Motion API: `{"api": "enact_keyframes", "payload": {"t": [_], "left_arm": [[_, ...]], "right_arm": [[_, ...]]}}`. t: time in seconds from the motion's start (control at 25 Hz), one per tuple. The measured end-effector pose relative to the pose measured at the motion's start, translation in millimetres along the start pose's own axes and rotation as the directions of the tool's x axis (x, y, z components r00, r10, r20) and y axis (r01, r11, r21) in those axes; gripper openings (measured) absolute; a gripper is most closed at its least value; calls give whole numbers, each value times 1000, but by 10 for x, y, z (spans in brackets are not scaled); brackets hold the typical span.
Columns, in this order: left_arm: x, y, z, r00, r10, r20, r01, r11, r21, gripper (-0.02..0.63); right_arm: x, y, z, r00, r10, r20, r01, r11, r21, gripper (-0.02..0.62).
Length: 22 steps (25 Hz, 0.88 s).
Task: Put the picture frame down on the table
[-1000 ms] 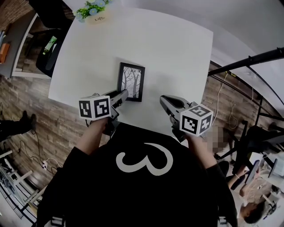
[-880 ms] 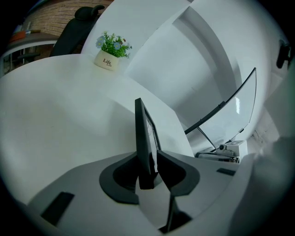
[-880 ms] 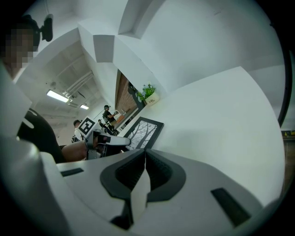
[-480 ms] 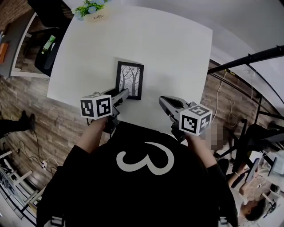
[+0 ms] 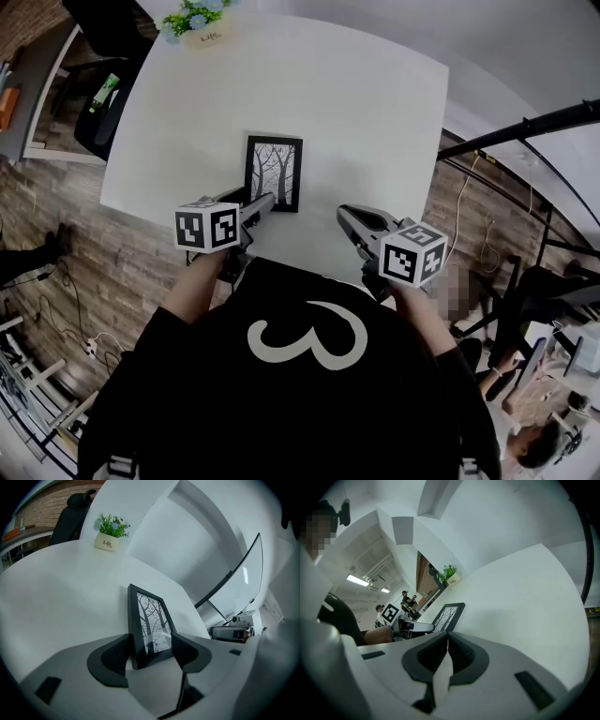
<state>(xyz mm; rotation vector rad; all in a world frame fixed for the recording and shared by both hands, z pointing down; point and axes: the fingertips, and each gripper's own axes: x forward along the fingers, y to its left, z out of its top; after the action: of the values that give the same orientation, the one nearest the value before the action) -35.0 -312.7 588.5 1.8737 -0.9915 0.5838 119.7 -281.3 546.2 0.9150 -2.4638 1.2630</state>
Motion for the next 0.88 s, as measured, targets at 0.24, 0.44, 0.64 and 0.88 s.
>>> {"api": "enact_keyframes", "payload": {"t": [0.24, 0.44, 0.64, 0.88], "left_arm": [[-12, 37, -19, 999, 30, -20, -29, 999, 22, 280], [-37, -7, 17, 999, 37, -17, -35, 997, 72, 295], [-61, 28, 3, 998, 47, -31, -44, 997, 69, 295], [-260, -46, 50, 1000, 9, -7, -9, 999, 46, 293]], "right_arm": [[-18, -8, 6, 1000, 3, 3, -3, 1000, 5, 25], [-36, -35, 4, 1000, 0, 7, 0, 1000, 16, 25], [-19, -16, -3, 1000, 10, 7, -10, 1000, 22, 24], [2, 251, 148, 998, 57, 19, -56, 997, -57, 23]]}}
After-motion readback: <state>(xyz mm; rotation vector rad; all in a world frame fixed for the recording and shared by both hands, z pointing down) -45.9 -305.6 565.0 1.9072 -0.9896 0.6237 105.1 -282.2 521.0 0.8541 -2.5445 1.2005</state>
